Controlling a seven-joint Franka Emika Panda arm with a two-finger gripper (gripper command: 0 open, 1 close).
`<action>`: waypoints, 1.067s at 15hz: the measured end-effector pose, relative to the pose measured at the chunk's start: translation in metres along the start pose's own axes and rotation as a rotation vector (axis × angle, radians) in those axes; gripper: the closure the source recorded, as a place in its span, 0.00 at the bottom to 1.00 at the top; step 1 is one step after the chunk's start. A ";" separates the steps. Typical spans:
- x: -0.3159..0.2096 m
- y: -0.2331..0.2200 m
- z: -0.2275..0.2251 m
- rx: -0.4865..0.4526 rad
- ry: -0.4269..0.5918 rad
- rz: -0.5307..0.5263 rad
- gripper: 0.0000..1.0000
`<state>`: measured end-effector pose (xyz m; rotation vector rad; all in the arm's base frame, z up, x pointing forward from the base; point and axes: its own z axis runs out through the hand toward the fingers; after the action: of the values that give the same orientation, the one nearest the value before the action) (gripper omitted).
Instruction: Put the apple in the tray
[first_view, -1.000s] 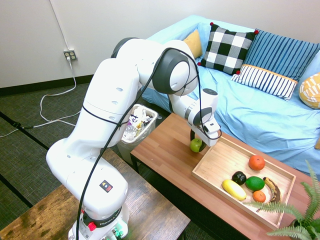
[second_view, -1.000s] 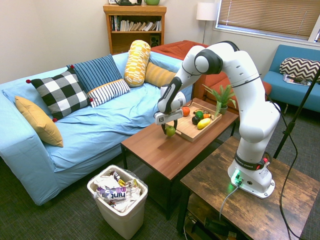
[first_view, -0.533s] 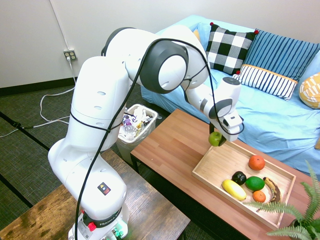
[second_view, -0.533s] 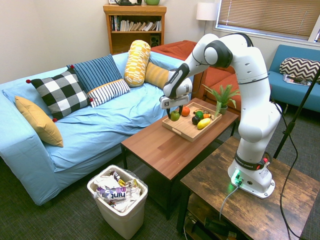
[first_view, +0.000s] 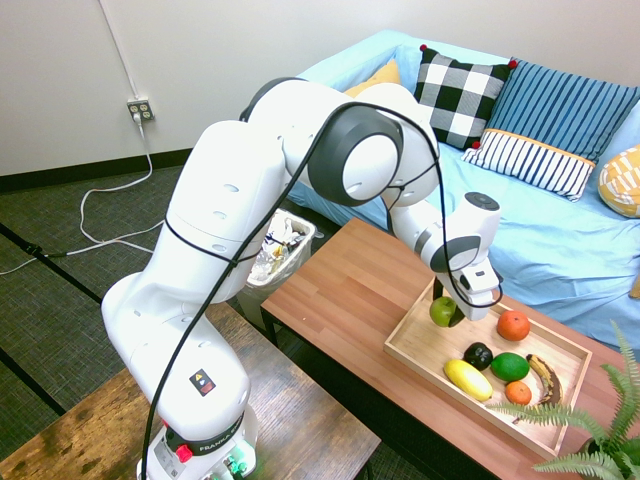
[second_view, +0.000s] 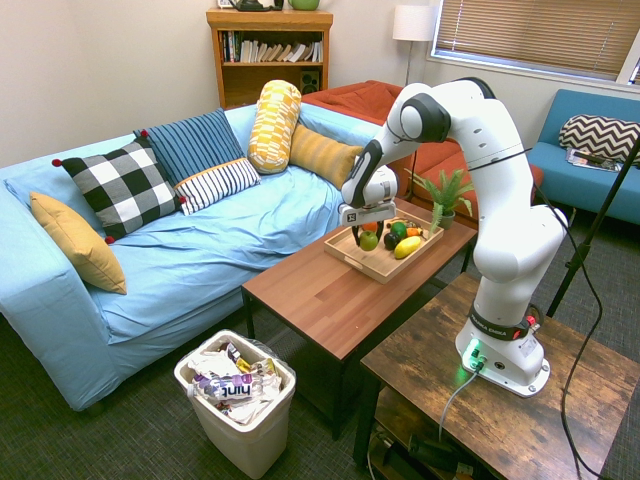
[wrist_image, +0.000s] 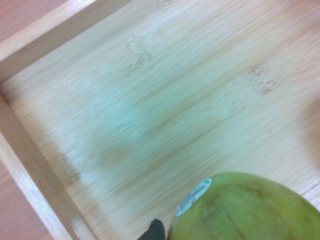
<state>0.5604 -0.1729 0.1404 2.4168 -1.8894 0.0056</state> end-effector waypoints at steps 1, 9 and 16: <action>0.001 -0.001 0.004 -0.002 -0.001 0.000 1.00; -0.003 -0.001 0.015 -0.009 -0.010 -0.009 0.00; -0.012 -0.007 0.020 -0.007 -0.016 -0.029 0.00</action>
<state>0.5635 -0.1608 0.1196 2.4468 -1.8580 -0.0225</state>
